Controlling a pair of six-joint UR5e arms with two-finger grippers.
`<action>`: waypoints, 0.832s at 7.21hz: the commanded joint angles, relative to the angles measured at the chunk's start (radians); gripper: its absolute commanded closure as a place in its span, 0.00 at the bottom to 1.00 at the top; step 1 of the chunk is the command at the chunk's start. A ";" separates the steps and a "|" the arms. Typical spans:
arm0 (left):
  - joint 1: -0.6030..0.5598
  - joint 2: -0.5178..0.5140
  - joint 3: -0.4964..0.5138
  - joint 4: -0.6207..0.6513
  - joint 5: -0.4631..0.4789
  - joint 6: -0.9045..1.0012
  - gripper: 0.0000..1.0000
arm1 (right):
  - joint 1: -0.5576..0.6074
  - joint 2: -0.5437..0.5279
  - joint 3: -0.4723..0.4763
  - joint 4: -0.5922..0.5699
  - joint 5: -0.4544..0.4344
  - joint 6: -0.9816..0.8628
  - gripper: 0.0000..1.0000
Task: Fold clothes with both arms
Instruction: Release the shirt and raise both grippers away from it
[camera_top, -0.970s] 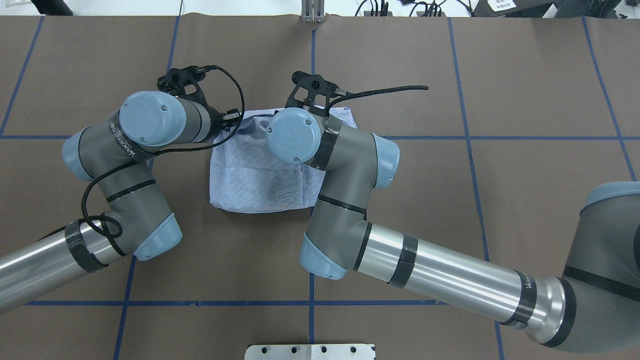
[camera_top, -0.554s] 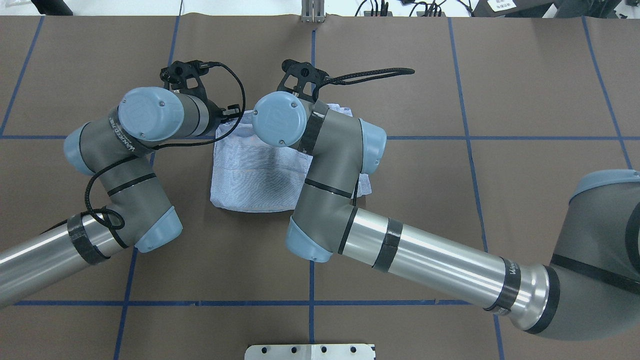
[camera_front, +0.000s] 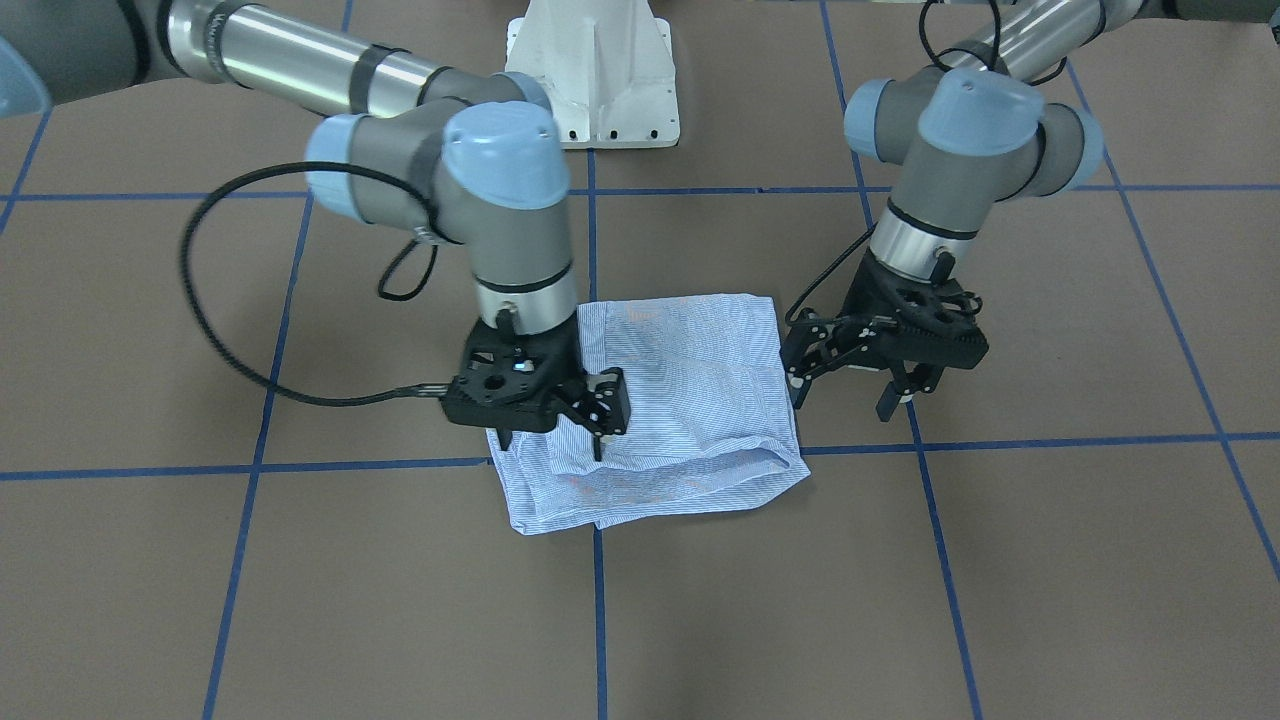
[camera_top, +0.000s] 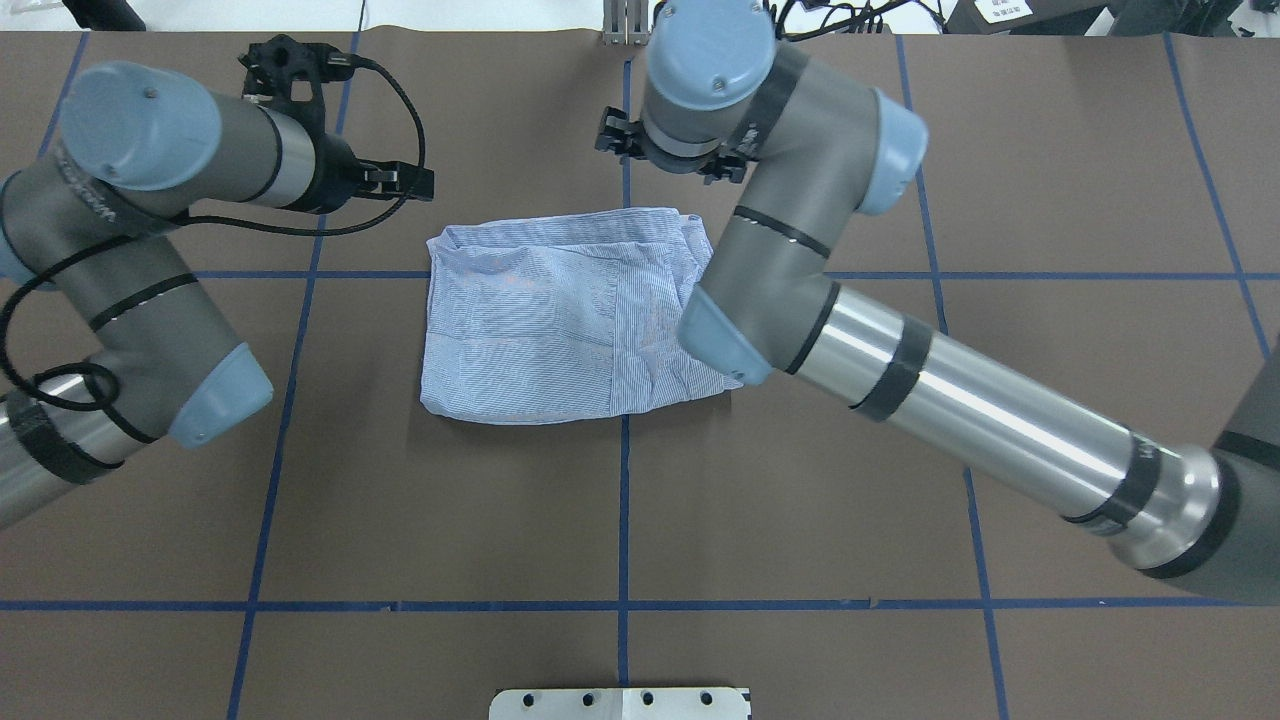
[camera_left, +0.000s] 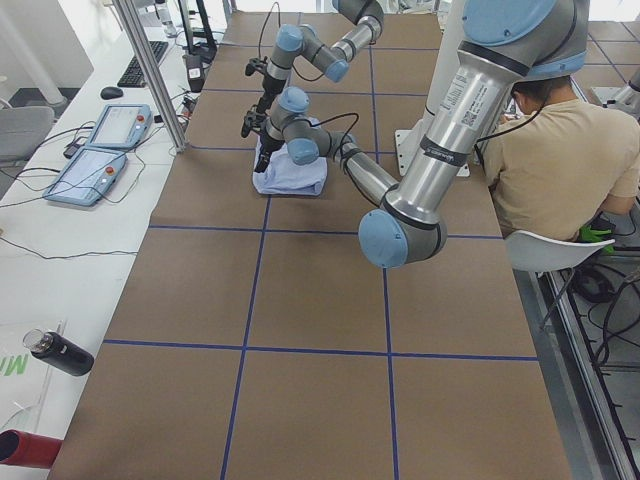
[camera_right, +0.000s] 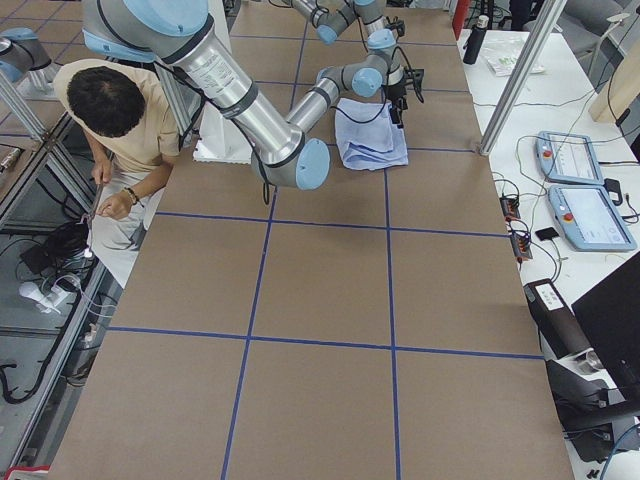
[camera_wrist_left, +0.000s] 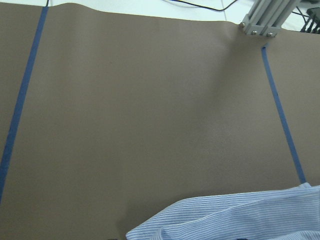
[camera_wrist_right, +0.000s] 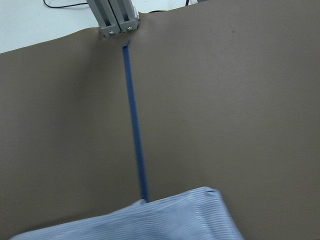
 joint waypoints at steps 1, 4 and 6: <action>-0.114 0.163 -0.139 0.006 -0.125 0.221 0.00 | 0.215 -0.273 0.345 -0.231 0.214 -0.418 0.00; -0.339 0.303 -0.136 0.007 -0.253 0.619 0.00 | 0.530 -0.646 0.487 -0.295 0.446 -0.981 0.00; -0.390 0.413 -0.142 -0.003 -0.334 0.640 0.00 | 0.692 -0.876 0.484 -0.293 0.508 -1.269 0.00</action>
